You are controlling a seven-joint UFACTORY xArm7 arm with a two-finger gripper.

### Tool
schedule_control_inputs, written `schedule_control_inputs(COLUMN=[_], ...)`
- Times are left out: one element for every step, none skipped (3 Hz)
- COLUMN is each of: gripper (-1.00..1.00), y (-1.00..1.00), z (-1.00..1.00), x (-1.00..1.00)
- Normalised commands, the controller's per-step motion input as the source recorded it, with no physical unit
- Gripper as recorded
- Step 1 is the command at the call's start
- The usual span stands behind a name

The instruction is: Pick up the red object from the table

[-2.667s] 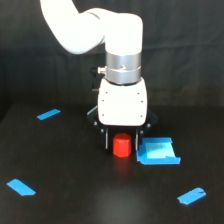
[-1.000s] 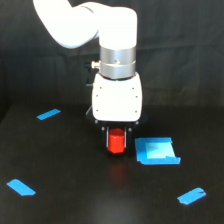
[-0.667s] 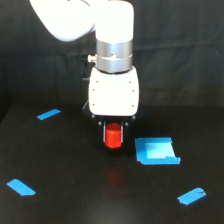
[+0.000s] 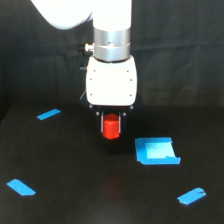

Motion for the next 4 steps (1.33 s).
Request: schedule_control_inputs(gripper=[-0.96,-1.0,-1.0,-1.0], y=[-0.05,0.0,0.06,-0.03], z=[0.83,0.87,0.64,0.34], x=[-0.02,0.06,0.16,0.06])
